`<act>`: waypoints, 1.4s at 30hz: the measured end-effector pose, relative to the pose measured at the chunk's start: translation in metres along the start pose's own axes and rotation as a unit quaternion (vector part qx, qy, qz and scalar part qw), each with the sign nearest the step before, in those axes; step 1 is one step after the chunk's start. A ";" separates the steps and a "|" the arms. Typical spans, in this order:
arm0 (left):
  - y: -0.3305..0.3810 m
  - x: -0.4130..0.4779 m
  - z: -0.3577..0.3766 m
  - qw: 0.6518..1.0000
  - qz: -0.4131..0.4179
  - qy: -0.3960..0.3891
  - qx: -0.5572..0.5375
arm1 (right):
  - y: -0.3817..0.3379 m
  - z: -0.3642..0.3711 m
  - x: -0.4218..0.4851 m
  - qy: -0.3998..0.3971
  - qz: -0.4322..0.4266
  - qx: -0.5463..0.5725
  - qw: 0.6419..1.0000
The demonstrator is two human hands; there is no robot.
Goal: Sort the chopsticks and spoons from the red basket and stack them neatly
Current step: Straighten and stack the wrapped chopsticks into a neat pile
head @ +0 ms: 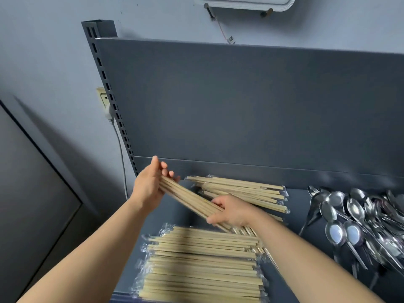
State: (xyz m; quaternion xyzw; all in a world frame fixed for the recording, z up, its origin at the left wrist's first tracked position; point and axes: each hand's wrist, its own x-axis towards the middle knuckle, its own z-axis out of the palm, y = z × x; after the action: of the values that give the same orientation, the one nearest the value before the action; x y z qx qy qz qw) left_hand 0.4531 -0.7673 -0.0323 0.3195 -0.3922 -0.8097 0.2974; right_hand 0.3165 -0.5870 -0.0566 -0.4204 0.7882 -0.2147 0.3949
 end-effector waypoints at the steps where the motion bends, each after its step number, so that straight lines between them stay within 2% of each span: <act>1: -0.011 -0.002 -0.012 0.999 -0.005 0.014 0.029 | 0.003 0.000 -0.002 -0.003 0.008 -0.021 1.000; 3: -0.029 -0.008 -0.033 0.985 0.009 0.043 0.165 | 0.006 0.001 -0.006 -0.004 0.014 -0.048 0.999; 6: -0.041 -0.022 -0.051 0.933 0.071 0.031 0.351 | 0.008 0.005 -0.009 -0.006 0.018 -0.092 0.996; 10: -0.056 -0.029 -0.068 0.874 0.055 -0.028 0.481 | 0.003 0.013 -0.014 0.001 0.005 -0.109 0.994; 14: -0.064 -0.021 -0.085 0.791 0.095 -0.068 0.600 | 0.004 0.008 -0.025 -0.003 0.001 -0.077 0.997; 15: -0.064 -0.021 -0.082 0.747 0.118 -0.069 0.651 | 0.006 0.006 -0.028 0.008 0.010 -0.054 0.998; 17: -0.063 -0.028 -0.067 0.629 0.203 -0.077 0.746 | 0.011 0.003 -0.034 0.021 0.036 -0.013 0.999; 18: -0.063 -0.032 -0.057 0.597 0.219 -0.102 0.765 | 0.013 0.002 -0.035 0.020 0.044 0.000 0.999; 19: -0.065 -0.036 -0.047 0.592 0.214 -0.134 0.766 | 0.015 0.002 -0.035 0.019 0.052 0.010 0.998; 21: -0.073 -0.039 -0.039 0.622 0.167 -0.182 0.743 | 0.019 0.002 -0.035 0.019 0.062 0.023 0.998; 25: -0.078 -0.040 -0.047 0.669 0.141 -0.204 0.701 | 0.036 -0.005 -0.037 0.050 0.070 0.030 0.996; 28: -0.078 -0.040 -0.054 0.677 0.142 -0.199 0.694 | 0.054 -0.013 -0.036 0.077 0.066 0.038 0.994; 32: -0.075 -0.045 -0.052 0.668 0.138 -0.209 0.701 | 0.056 -0.009 -0.037 0.118 0.058 0.039 0.991; 34: -0.068 -0.050 -0.048 0.674 0.152 -0.181 0.700 | 0.054 -0.001 -0.046 0.163 0.046 0.076 0.983; 39: -0.051 -0.055 -0.080 0.716 0.164 -0.043 0.677 | 0.066 0.027 -0.090 0.284 0.037 0.139 0.948; 42: -0.056 -0.062 -0.096 0.778 0.137 -0.009 0.613 | 0.076 0.043 -0.105 0.319 0.040 0.188 0.928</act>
State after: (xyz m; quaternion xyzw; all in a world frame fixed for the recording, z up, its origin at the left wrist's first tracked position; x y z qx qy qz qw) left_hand 0.5507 -0.7356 -0.1081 0.3698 -0.8478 -0.3524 0.1426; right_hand 0.3488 -0.4582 -0.0870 -0.2164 0.8339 -0.4657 0.2024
